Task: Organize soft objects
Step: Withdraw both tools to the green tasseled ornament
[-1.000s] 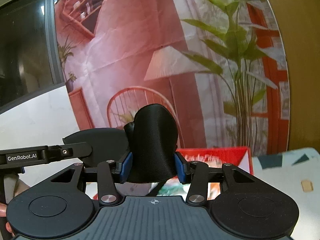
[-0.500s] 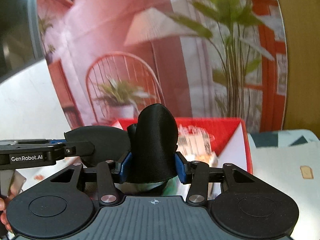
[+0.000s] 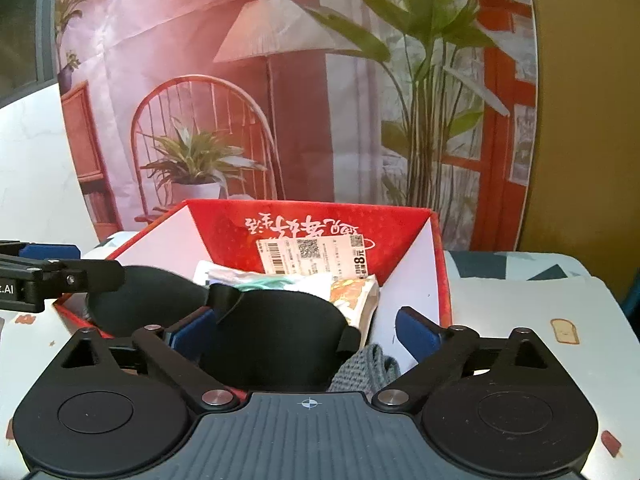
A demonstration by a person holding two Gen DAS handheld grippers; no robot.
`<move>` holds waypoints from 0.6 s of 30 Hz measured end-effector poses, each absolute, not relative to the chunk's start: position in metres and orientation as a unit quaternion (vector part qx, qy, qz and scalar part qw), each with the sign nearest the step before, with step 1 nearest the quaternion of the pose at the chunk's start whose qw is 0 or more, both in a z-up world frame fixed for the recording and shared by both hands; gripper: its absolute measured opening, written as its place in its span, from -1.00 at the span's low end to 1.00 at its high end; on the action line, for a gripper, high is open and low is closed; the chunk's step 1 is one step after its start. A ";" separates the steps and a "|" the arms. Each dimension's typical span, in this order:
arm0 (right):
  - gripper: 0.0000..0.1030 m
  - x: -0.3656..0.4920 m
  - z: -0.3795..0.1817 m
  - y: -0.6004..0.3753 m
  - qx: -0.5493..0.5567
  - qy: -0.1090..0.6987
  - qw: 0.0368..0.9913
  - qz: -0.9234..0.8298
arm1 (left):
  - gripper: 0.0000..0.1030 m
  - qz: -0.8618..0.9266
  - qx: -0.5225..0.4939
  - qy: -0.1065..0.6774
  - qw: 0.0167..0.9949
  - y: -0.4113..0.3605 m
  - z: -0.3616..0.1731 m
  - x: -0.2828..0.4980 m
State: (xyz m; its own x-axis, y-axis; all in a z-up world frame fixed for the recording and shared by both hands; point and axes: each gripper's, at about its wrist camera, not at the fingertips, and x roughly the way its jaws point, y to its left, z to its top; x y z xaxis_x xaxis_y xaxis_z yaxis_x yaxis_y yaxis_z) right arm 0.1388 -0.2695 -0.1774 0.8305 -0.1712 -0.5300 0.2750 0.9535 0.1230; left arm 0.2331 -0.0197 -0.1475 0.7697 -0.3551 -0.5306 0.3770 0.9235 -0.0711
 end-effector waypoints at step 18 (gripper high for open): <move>0.99 0.050 -0.185 -0.205 0.118 0.243 0.961 -0.063 | 1.00 -0.164 0.052 0.304 0.937 0.016 -0.178 0.126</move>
State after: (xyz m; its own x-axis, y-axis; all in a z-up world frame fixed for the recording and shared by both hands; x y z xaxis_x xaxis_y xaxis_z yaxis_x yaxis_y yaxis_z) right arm 0.0498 -0.2047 -0.1849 0.8744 -0.0630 -0.4812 0.1780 0.9641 0.1972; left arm 0.1265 0.0165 -0.1784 0.7608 -0.2765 -0.5872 0.3399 0.9405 -0.0024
